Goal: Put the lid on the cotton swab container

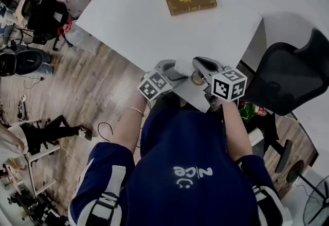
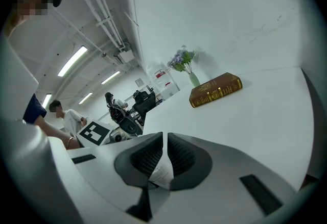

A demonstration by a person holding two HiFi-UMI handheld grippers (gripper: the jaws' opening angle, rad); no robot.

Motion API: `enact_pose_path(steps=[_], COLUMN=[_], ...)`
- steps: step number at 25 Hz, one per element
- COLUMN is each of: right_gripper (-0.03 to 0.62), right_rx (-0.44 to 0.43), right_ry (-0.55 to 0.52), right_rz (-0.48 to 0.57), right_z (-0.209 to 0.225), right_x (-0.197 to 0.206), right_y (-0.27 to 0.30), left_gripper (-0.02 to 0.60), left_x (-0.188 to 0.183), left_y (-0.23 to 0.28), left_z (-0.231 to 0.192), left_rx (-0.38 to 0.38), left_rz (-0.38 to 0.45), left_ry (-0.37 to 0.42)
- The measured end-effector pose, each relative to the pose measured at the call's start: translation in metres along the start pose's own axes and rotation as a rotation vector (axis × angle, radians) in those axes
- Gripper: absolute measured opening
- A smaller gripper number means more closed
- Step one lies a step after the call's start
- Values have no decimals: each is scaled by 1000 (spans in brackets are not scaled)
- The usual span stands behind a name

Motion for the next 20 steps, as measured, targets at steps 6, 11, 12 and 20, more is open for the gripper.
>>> enact_pose_path(steps=[6,11,12,20], right_gripper=[57,57,57,57], right_rx=[-18,-30,-28,17], right_ry=[-51,-89,-102,-270], right_rz=[-8,-24,-30,-63], right_z=[-14,-26,-27,-43], right_x=[3,7,9,16], right_y=[1,0,0,-1], left_gripper=[305,305,305,305], left_x=[1,0,0,0], left_y=[-1,-1,-1,-2], left_z=[0,0,1,1], left_rx=[-3,-3,-3,-10], left_rz=[0,1,1,4], left_ry=[2,6,6,14])
Point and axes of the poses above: the fingertips, and each gripper's own axes: y forward along the fingers, z to its right, x out of its underside, the point moved 4 cm from there along -y, backward along the fingers, and after that the axes turned 7 degrees about x, right-handed, at the moved point
